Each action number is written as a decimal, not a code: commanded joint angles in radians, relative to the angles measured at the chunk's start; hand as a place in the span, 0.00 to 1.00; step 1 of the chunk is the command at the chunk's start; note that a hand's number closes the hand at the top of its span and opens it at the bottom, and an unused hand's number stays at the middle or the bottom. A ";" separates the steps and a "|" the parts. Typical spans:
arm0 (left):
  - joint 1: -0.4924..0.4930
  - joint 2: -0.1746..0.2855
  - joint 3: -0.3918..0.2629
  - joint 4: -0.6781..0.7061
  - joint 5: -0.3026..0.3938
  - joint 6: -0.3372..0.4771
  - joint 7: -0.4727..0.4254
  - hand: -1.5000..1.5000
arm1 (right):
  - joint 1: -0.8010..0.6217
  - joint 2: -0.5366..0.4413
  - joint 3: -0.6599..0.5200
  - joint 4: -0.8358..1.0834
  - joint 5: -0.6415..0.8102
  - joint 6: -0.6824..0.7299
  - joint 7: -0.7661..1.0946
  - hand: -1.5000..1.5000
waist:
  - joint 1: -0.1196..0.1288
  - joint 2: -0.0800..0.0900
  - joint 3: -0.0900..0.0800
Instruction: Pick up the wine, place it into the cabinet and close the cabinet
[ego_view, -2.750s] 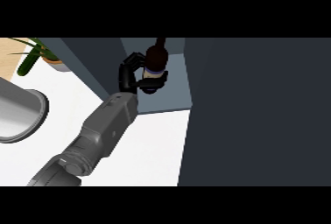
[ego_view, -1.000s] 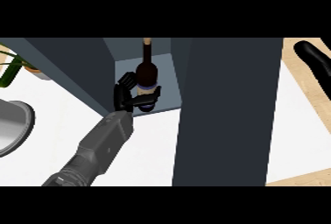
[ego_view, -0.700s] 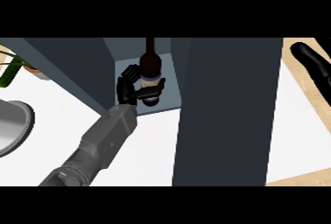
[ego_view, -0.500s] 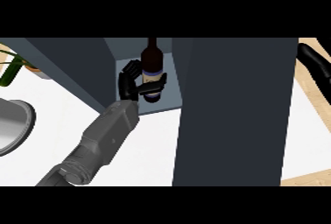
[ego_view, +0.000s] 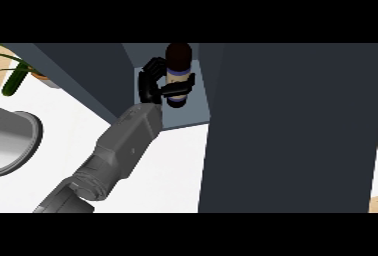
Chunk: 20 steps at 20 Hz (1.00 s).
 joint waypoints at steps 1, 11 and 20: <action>-0.032 0.000 0.016 0.013 0.019 0.000 0.030 1.00 | -0.003 -0.002 -0.018 -0.022 -0.026 -0.003 0.005 0.00 | -0.004 0.002 0.000; -0.111 0.024 -0.007 0.100 -0.026 0.043 0.072 1.00 | 0.044 0.008 -0.014 -0.034 -0.011 0.004 -0.017 0.00 | 0.013 0.005 0.002; -0.067 0.087 -0.120 0.134 -0.145 0.186 0.047 1.00 | 0.026 -0.003 -0.012 -0.020 -0.020 0.024 -0.019 0.00 | 0.005 0.019 0.001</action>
